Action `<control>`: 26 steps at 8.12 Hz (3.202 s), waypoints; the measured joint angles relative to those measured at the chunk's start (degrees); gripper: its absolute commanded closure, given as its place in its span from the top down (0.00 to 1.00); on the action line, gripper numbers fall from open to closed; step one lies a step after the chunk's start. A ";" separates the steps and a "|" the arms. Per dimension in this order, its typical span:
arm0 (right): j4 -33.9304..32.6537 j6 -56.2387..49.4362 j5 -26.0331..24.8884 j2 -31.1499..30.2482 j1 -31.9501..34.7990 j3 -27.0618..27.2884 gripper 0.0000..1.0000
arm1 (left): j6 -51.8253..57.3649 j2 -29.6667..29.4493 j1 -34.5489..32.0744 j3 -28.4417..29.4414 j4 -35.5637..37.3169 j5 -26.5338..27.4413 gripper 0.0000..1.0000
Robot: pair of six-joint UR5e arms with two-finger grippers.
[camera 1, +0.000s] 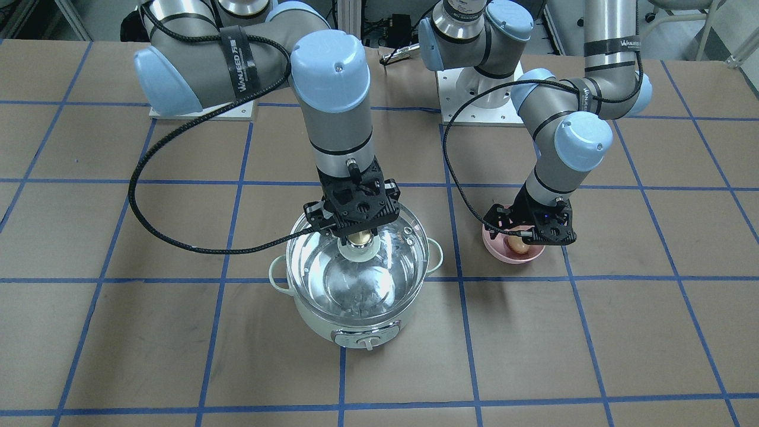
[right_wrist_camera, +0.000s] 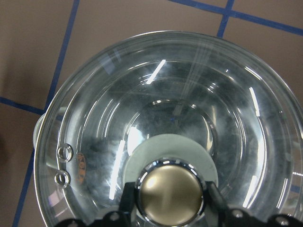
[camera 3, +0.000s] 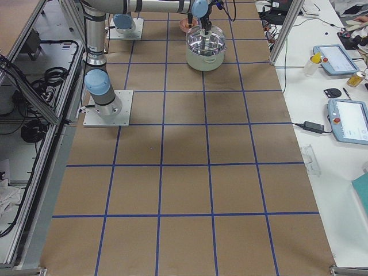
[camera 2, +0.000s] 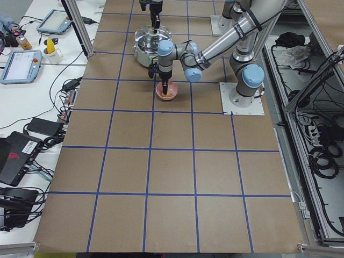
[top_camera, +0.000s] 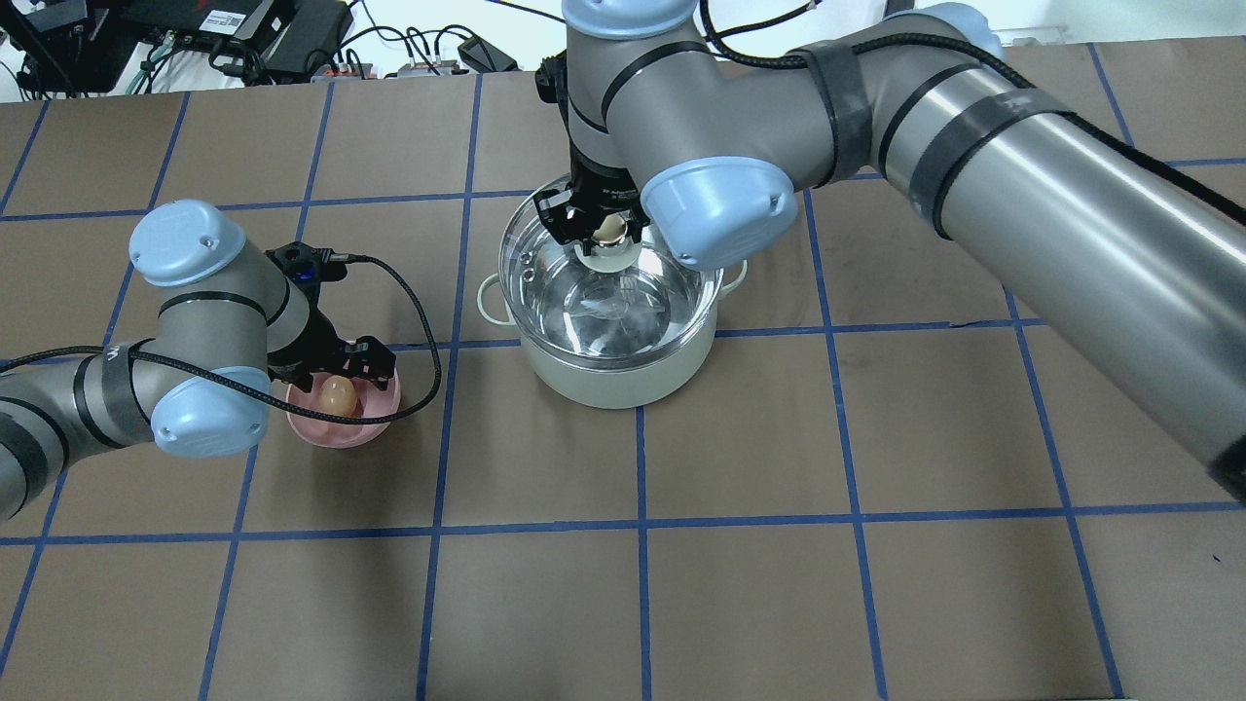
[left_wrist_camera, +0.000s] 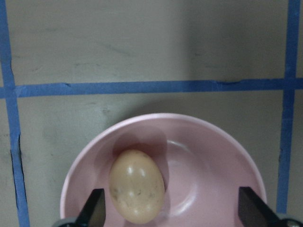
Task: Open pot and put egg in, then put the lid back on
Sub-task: 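Lift the glass lid off the pot with the right gripper, setting it aside, then grasp the brown egg in the pink bowl with the left gripper and lift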
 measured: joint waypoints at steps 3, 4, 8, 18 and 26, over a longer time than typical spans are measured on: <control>3.42 -3.29 -0.81 -4.70 -3.07 -0.10 0.00 | -0.10 -1.16 0.30 0.00 0.18 -0.14 1.00; 4.23 -6.09 -0.63 -5.60 -6.62 -0.11 0.00 | -0.08 -1.43 0.53 -0.01 0.22 -0.18 1.00; 11.38 -17.92 -0.24 -10.79 -20.49 0.03 0.00 | -0.46 -2.08 0.76 -0.19 0.27 -0.16 0.98; 15.71 -23.18 -2.29 -14.89 -25.51 0.90 0.00 | -0.59 -3.76 0.77 -0.48 0.64 -0.12 0.51; 18.69 -23.19 -1.80 -16.25 -25.40 1.03 0.00 | -0.51 -2.94 0.68 -0.14 0.39 0.16 0.21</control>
